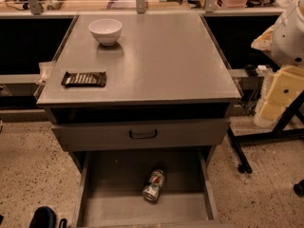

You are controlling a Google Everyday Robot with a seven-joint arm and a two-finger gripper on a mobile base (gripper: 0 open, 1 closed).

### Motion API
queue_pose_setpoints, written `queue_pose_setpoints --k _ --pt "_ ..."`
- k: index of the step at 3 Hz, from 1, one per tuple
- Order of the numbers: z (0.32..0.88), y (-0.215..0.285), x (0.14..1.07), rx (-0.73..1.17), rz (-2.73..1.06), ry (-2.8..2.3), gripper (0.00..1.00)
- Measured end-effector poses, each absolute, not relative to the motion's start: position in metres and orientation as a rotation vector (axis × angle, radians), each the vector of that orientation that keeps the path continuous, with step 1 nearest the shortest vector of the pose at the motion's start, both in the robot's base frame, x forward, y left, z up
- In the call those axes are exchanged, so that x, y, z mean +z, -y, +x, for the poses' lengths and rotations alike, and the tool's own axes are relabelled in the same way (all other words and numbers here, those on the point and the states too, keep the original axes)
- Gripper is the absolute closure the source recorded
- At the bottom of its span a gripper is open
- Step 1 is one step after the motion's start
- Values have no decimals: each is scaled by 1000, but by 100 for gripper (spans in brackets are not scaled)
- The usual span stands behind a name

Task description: Pick 7up can from middle drawer and place on counter

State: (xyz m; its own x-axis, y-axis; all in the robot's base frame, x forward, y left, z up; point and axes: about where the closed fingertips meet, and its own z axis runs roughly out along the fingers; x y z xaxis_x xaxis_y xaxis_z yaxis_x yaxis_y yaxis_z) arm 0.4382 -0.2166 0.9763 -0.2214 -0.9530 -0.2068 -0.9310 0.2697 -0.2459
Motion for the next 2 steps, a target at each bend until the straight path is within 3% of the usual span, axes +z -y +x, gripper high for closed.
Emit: queue_pose_setpoints --k 2 --pt "441 212 955 -88 -1712 -2274 0"
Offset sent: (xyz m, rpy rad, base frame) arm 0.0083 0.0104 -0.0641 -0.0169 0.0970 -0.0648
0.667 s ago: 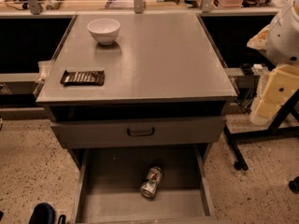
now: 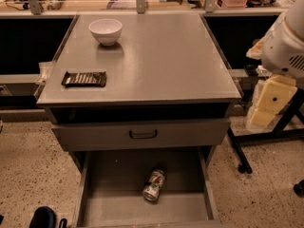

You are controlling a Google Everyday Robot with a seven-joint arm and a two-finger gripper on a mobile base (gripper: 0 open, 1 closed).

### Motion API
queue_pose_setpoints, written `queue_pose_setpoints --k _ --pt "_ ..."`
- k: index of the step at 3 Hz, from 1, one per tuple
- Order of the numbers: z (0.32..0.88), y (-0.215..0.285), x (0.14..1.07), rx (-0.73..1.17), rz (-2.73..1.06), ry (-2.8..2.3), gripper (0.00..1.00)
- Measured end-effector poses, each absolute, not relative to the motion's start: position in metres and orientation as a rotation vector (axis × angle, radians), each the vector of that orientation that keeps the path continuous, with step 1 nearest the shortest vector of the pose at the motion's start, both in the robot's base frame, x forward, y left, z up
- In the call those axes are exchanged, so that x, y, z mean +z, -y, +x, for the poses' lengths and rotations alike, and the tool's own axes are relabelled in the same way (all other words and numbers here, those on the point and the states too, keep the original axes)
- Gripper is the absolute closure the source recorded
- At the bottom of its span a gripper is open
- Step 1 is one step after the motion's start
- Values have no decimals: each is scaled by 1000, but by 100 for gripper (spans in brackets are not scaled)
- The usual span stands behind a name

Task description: Pick 7up can from middle drawer and place on counter

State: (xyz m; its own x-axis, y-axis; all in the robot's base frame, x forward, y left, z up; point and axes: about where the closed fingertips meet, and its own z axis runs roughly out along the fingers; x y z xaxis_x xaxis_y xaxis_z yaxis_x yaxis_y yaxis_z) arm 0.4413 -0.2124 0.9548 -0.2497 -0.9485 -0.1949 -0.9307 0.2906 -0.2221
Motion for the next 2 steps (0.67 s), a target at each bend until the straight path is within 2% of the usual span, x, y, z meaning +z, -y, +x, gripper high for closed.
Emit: queue_pose_setpoints --k 2 --pt "415 170 821 169 -1657 -2309 0"
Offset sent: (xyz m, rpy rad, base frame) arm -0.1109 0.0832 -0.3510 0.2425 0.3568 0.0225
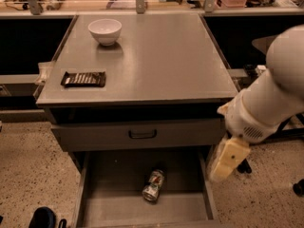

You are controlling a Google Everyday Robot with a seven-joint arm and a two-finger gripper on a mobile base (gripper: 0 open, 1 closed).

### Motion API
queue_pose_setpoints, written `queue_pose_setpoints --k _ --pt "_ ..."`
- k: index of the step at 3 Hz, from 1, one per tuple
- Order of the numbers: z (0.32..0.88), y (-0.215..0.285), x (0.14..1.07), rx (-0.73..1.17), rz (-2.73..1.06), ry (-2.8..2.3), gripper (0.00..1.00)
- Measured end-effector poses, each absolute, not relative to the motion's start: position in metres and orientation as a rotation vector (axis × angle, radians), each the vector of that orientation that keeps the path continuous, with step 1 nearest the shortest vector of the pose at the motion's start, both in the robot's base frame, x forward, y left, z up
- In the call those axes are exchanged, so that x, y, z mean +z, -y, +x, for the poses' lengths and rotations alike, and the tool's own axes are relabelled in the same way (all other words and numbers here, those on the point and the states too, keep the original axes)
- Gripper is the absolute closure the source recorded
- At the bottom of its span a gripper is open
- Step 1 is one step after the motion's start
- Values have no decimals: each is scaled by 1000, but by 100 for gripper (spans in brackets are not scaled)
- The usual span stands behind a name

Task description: Pick 7up can from middle drawer and place on counter

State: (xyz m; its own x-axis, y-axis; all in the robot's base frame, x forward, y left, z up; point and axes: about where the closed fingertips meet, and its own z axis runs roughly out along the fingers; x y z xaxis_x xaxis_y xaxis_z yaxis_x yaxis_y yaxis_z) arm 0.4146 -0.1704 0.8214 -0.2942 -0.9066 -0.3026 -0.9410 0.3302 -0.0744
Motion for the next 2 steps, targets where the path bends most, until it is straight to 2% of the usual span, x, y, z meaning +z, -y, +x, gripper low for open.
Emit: queue_pose_setpoints --k 1,2 --pt "388 151 748 276 -1699 -2272 0" --pt "370 151 721 298 -1721 -2297 0"
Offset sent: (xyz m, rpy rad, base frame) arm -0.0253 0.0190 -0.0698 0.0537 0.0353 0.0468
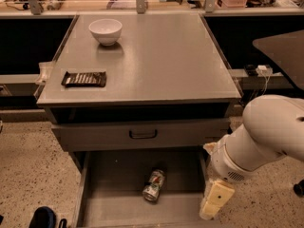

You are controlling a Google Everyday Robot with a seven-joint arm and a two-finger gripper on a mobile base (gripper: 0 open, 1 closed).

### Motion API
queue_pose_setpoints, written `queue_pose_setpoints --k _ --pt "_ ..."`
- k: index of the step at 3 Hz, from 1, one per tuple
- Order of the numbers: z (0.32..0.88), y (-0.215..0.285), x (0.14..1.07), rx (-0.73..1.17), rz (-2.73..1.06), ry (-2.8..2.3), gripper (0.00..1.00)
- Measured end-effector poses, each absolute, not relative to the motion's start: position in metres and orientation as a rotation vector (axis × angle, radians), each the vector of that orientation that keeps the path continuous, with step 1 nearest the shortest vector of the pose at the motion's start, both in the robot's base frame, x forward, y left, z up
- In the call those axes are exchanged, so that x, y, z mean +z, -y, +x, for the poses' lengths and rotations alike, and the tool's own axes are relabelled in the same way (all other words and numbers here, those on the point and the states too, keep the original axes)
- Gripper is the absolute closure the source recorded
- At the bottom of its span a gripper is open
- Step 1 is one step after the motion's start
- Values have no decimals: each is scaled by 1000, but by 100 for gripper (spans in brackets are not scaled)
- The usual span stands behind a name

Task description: Pick 7up can from middle drawer and place on counter

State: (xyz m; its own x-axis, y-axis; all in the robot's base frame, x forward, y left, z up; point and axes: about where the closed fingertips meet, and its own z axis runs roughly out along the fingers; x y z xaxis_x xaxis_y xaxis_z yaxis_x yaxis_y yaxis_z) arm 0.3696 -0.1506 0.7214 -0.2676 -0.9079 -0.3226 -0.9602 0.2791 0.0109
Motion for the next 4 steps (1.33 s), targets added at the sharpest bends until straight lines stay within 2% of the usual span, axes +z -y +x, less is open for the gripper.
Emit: queue_pose_setpoints --k 1,3,4 --pt "366 136 730 304 -1757 -2228 0" --pt "355 102 618 534 -1667 -2111 0" --pt "384 103 583 532 -1651 -2077 0"
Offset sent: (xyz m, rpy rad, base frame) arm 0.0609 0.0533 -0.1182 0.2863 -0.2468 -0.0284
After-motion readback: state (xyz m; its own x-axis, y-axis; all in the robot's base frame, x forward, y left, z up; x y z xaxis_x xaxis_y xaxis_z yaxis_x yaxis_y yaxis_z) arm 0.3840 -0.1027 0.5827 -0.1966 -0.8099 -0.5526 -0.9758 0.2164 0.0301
